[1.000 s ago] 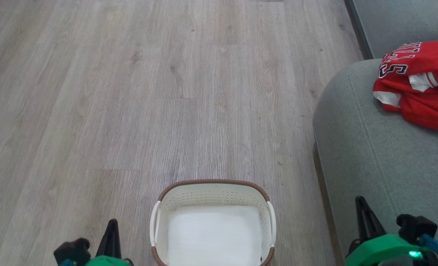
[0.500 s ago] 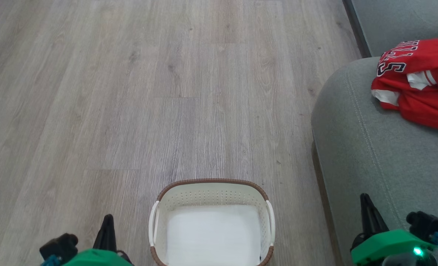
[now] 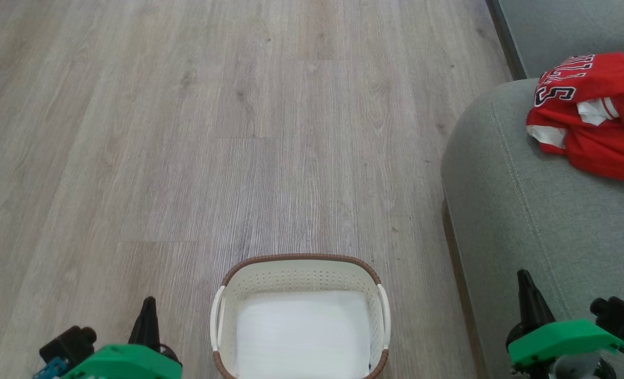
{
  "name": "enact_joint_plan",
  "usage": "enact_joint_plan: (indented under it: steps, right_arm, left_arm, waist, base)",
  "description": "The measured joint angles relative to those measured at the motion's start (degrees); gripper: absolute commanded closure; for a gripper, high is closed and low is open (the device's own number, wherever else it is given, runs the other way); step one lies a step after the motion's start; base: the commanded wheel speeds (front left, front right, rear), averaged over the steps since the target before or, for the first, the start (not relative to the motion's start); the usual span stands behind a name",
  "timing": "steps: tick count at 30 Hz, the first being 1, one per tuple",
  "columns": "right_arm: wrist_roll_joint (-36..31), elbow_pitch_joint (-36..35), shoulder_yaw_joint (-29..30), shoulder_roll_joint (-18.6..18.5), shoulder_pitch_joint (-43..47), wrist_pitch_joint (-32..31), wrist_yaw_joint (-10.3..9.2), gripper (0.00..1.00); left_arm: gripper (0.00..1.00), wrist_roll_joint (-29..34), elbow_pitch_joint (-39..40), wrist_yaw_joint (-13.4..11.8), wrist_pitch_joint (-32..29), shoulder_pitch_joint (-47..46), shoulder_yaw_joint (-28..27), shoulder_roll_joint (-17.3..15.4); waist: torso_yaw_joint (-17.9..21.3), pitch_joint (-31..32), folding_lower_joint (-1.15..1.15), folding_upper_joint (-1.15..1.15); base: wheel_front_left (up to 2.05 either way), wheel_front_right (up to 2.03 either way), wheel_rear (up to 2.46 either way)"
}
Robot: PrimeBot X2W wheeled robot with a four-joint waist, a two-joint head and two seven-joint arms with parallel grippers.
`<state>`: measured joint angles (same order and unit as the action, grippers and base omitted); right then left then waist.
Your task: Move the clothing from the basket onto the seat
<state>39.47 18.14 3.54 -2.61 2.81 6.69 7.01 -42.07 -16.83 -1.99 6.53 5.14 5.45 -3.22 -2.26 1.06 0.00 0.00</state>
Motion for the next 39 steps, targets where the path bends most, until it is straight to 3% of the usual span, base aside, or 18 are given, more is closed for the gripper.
enact_joint_plan:
  steps: [39]
  right_arm:
    - [25.09,-0.93,1.94,0.05,-2.60,-6.27,0.00,1.00]
  left_arm:
    - [1.00,-23.80,0.36,4.28,-6.03,-4.00,-4.58,0.36]
  waist:
    - [1.10,-0.60,0.00,0.00]
  base:
    - [0.00,0.00,0.00]
